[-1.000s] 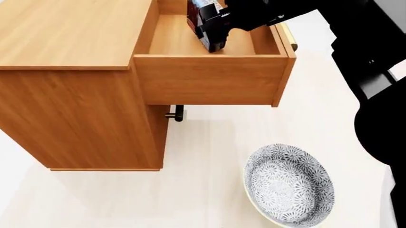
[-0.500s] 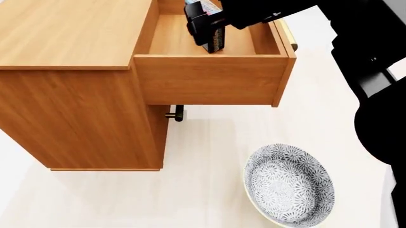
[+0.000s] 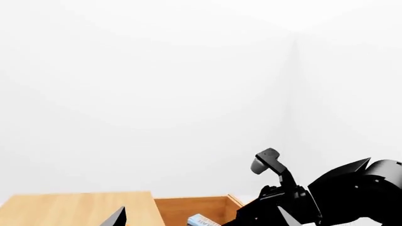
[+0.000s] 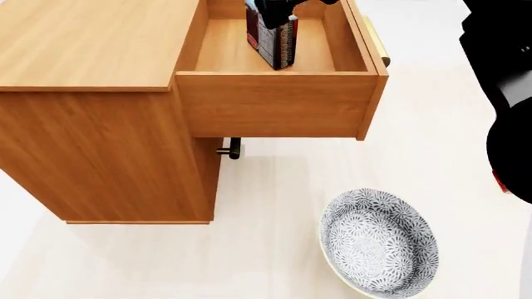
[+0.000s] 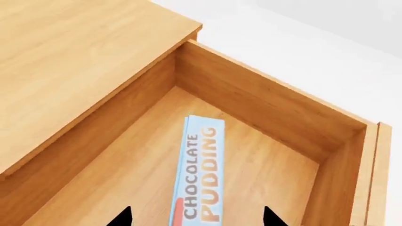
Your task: Put the chocolate pudding in the top drawer of the cabinet and close it.
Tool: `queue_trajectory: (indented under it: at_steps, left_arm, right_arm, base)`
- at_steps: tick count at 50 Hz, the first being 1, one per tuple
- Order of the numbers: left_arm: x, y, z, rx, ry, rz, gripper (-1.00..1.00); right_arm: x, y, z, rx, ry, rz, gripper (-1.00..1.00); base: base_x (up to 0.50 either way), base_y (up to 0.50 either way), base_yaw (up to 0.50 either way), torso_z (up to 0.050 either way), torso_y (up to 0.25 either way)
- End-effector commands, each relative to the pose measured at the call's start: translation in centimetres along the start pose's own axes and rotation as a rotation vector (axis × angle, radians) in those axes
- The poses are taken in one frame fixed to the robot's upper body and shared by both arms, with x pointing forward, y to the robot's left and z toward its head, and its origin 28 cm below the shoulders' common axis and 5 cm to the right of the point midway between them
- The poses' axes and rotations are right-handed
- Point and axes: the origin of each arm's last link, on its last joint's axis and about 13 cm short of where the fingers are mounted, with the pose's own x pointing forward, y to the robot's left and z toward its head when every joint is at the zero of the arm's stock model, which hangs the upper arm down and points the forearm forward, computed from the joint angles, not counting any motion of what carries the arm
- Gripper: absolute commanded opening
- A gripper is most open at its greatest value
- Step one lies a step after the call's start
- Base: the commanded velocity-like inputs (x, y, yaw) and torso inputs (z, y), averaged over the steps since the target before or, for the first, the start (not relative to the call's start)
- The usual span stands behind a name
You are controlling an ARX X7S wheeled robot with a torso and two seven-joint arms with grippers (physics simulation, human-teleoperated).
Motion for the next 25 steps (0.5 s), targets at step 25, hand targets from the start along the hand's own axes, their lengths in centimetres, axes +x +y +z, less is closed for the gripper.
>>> queue_trajectory:
  at_steps: [25]
  left_arm:
    - [-0.4, 0.0, 0.3, 0.006, -0.032, -0.011, 1.0]
  right_arm:
    - [-3.2, -5.4, 0.8, 0.087, -0.32, -0.126, 1.0]
  base:
    - [0.0, 0.0, 0.0, 0.0, 0.0]
